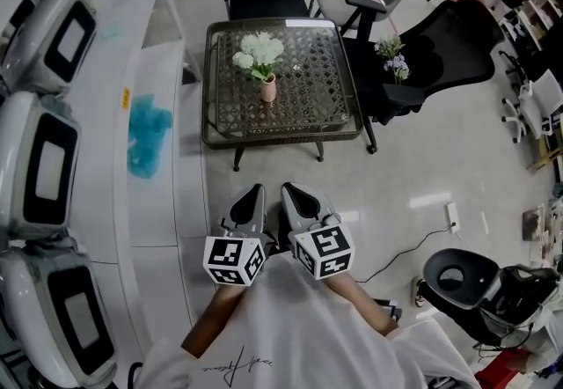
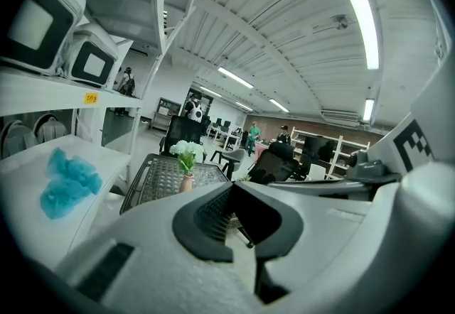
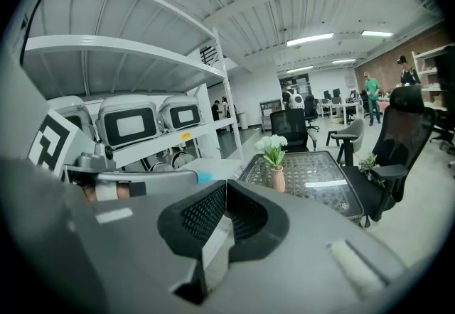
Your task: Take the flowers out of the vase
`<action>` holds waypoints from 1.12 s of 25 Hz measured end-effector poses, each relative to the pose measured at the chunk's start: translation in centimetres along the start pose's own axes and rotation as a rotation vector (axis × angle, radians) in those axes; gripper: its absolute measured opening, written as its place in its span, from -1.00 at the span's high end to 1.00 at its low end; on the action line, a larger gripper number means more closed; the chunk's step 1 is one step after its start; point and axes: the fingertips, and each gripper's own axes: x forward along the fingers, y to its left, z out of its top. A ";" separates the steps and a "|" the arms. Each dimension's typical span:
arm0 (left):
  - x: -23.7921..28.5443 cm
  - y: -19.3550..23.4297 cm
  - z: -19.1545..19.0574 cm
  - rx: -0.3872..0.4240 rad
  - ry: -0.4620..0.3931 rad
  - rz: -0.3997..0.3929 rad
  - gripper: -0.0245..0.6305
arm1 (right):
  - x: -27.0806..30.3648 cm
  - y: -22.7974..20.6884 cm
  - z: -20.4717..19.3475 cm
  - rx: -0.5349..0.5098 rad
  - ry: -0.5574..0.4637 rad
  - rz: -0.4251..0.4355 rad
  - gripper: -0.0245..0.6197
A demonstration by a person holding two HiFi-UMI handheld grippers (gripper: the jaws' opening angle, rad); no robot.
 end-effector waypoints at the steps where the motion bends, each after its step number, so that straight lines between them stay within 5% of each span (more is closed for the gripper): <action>1: 0.3 0.1 0.3 0.008 -0.007 0.003 0.93 | 0.2 -0.2 0.2 0.002 -0.002 0.001 0.89; 13: 5.8 1.0 1.7 0.017 -0.004 0.007 0.93 | 3.4 -4.9 1.9 0.050 -0.005 0.008 0.89; 18: 8.9 2.2 3.0 0.082 -0.004 0.035 0.93 | 5.9 -7.0 3.5 0.048 -0.013 0.020 0.89; 28: 16.1 3.5 5.1 0.061 0.012 0.035 0.93 | 9.8 -12.9 7.0 0.060 -0.024 0.029 0.89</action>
